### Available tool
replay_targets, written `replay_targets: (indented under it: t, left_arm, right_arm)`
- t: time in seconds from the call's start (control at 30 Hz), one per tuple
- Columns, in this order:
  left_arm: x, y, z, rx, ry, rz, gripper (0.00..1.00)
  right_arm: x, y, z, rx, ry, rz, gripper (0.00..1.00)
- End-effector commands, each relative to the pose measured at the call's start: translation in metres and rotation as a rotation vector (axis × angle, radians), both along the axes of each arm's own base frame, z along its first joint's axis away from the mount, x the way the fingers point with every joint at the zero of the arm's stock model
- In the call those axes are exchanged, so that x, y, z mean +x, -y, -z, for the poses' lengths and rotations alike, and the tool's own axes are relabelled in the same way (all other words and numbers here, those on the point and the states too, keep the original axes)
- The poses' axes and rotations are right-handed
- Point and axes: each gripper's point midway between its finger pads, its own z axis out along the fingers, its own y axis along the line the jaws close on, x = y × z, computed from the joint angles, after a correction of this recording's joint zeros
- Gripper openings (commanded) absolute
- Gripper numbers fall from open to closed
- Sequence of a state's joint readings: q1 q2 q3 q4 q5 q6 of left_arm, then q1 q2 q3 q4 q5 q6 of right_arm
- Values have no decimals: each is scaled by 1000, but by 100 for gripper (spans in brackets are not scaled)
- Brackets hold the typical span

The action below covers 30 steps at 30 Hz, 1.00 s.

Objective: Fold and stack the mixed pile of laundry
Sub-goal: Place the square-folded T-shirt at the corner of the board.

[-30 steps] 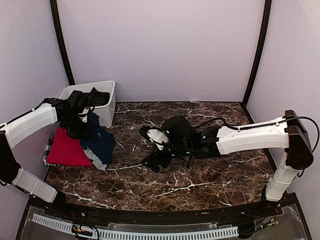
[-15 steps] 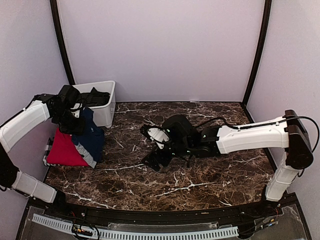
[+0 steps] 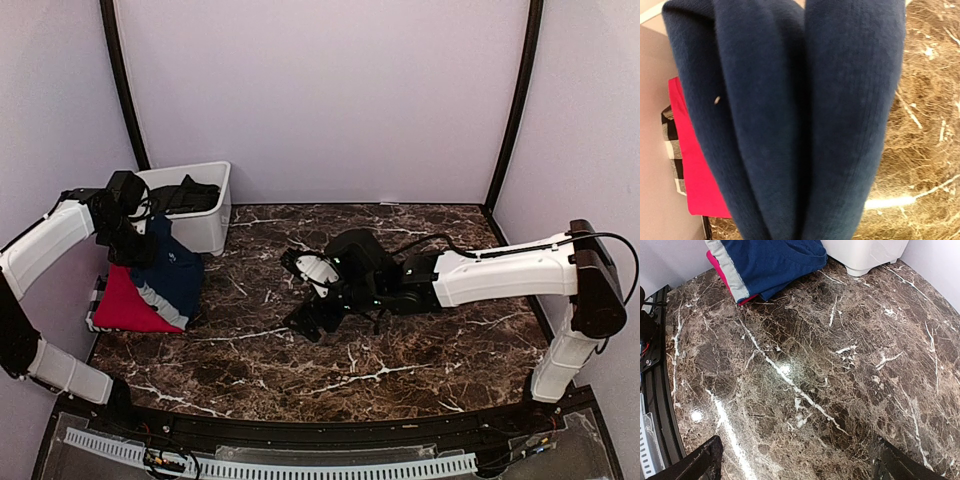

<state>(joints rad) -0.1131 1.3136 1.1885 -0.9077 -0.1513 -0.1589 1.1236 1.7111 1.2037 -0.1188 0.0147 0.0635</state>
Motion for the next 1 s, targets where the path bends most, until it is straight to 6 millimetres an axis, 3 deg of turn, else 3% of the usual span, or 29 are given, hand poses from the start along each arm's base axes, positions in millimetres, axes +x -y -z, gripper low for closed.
replay_targets:
  t: [0.0, 0.27, 0.47, 0.53, 0.57, 0.63, 0.73, 0.97]
  left_arm:
    - [10, -26, 7, 111, 5, -51, 0]
    - [14, -70, 39, 270, -85, -155, 0]
    - [7, -104, 48, 345, -128, -275, 0]
    - [5, -110, 53, 358, -149, -305, 12]
    - [4, -111, 56, 355, -163, -327, 31]
    - [3, -115, 58, 359, -178, -356, 52]
    - [3, -122, 47, 371, -153, -395, 61]
    - [-11, -148, -9, 278, 57, -539, 75]
  right_arm:
    - [6, -5, -8, 39, 10, 4, 99]
    - [4, -6, -13, 33, -1, -20, 99]
    - [3, -5, -14, 38, -15, -14, 98]
    - [3, -5, -14, 35, -14, -15, 99]
    - [3, -5, -14, 31, -13, -16, 98]
    - [3, -3, -16, 33, -8, -13, 99]
    - [6, 2, -22, 38, 1, 1, 99]
    - [20, 17, -29, 60, -16, 44, 99]
